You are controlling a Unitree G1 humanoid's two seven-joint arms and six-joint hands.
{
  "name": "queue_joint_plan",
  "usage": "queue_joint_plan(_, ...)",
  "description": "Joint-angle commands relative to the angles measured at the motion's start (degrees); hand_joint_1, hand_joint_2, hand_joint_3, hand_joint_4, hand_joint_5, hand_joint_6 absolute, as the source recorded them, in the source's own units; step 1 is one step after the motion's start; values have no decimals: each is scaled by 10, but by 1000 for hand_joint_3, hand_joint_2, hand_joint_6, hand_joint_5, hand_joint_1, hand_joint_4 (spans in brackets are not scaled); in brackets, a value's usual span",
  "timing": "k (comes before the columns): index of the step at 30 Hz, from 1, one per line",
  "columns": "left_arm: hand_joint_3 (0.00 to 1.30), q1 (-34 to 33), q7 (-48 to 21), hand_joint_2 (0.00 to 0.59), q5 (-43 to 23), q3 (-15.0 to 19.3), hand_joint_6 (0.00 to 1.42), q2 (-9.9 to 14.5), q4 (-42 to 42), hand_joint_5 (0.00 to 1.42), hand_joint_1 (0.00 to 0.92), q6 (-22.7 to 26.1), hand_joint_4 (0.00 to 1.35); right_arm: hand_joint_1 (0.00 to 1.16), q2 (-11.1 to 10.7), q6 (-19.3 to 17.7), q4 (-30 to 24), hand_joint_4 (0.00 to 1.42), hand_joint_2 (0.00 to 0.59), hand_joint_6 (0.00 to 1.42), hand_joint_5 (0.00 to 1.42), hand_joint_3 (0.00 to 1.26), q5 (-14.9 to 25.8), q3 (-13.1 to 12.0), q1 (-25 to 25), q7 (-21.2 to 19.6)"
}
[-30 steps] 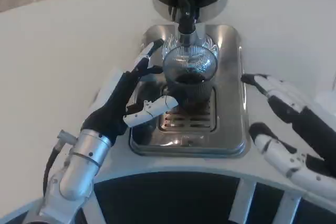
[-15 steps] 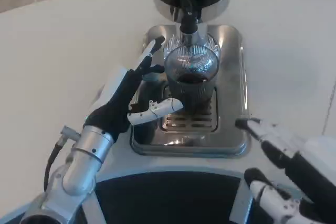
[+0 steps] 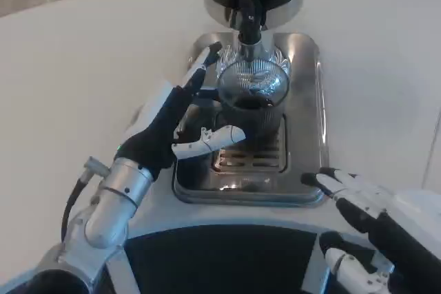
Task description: Grasp the cup under the faucet to collect the drink, then remove the cup.
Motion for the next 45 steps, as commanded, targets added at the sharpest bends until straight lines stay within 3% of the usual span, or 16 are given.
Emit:
queue_joint_plan(1,33,-6,-30,55,-6,-3,377,-2,19,397,400,-10,73,0,35,-9,-9,0,579,31,0,69,-18,20,15,6)
queue_joint_plan(12,41,-24,-69,55,-21,-1,397,-3,43,431,400,-5,99,0,45,-7,-9,0,586,31,0,88,-40,46,23,2)
queue_joint_plan(34,162,-41,-57,55,-12,-5,411,-4,59,458,400,-6,203,0,60,-31,-9,0,586,33,0,123,-35,54,52,-1)
queue_joint_plan(45,168,-46,-45,55,-7,-5,331,1,60,448,382,-10,202,0,58,21,-9,0,586,33,0,126,-92,104,28,5)
